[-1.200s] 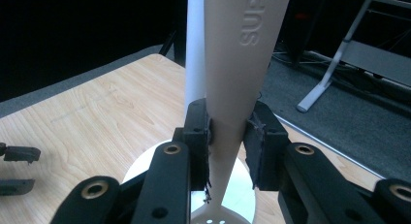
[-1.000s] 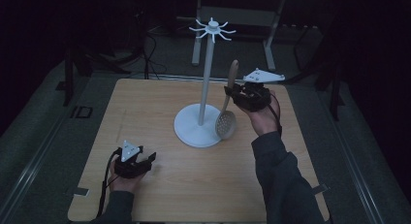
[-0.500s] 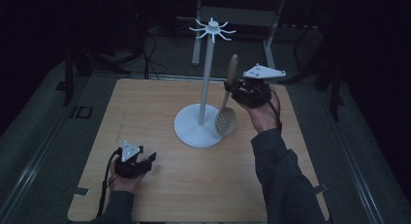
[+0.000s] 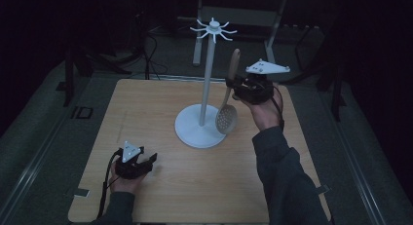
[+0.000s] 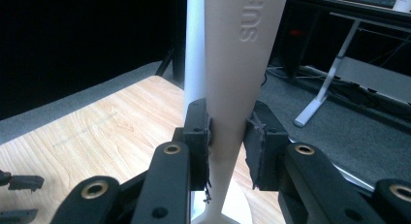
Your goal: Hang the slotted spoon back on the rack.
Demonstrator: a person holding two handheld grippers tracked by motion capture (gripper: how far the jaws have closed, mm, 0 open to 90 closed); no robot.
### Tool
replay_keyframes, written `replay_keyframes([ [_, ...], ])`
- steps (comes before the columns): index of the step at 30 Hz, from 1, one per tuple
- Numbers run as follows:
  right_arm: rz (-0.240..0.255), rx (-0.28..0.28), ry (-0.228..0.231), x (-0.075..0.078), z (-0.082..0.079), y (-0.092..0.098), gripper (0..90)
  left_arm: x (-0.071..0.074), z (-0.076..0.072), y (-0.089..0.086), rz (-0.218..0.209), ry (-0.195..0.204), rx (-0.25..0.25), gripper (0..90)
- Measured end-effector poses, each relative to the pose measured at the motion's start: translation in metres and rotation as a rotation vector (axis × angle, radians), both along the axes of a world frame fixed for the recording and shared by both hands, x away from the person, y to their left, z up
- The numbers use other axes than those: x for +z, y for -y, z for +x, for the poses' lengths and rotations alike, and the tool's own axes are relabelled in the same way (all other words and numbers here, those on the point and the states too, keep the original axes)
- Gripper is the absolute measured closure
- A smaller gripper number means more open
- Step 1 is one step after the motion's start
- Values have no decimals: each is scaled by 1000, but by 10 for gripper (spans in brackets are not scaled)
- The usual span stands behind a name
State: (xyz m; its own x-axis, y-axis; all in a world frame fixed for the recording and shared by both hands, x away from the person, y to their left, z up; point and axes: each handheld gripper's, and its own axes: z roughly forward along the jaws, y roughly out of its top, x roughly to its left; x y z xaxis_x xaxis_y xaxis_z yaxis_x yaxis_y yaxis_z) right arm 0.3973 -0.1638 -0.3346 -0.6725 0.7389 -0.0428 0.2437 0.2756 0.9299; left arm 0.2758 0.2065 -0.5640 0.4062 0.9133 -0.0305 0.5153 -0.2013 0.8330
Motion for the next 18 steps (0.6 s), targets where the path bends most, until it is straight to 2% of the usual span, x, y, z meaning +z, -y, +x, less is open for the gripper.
replay_keyframes([
  [18, 31, -5, 12, 14, 1, -4, 727, 0, 0, -1, -1, -2, 1, 400],
])
